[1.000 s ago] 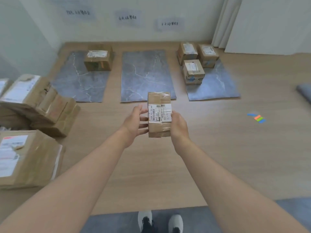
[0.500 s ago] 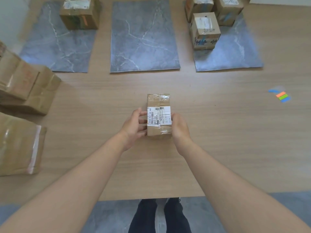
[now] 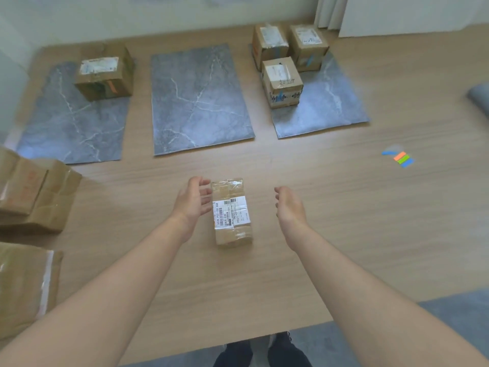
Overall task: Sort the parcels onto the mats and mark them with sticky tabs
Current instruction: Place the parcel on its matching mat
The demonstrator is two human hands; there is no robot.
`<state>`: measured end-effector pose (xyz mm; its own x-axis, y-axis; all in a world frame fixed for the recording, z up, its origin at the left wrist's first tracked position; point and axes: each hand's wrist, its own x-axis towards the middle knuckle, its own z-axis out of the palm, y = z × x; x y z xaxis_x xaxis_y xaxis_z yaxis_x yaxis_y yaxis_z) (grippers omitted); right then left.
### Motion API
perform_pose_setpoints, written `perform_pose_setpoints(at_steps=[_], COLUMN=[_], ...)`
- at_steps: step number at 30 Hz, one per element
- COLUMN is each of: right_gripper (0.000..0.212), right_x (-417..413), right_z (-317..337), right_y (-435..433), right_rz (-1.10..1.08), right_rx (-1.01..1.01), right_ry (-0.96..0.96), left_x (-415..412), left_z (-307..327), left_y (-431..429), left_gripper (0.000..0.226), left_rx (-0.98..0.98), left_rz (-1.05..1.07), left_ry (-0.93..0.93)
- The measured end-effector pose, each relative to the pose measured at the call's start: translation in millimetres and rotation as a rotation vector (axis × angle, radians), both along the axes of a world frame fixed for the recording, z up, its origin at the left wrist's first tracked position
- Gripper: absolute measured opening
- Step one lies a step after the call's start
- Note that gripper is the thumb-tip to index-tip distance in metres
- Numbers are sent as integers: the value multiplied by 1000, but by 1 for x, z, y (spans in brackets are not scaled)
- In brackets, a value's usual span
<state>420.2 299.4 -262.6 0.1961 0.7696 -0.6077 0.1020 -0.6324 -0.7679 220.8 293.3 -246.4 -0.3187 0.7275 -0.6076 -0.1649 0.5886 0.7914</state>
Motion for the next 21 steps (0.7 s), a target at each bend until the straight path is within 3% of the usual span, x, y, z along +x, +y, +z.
perform_pose_setpoints(at_steps=[4, 8, 18, 21], right_gripper=[27, 46, 33, 43], right_x=[39, 90, 248, 290], right_z=[21, 37, 25, 18], right_y=[17, 34, 92, 108], right_rz=[-96, -160, -206, -203], right_rx=[77, 132, 140, 119], right_ry=[23, 62, 87, 75], left_x=[32, 91, 268, 311], left_z=[26, 41, 30, 22], left_y=[29, 55, 120, 135], left_gripper=[41, 44, 47, 46], left_rx=[76, 87, 21, -1], left_rz=[-80, -191, -238, -237], left_ry=[-14, -35, -12, -14])
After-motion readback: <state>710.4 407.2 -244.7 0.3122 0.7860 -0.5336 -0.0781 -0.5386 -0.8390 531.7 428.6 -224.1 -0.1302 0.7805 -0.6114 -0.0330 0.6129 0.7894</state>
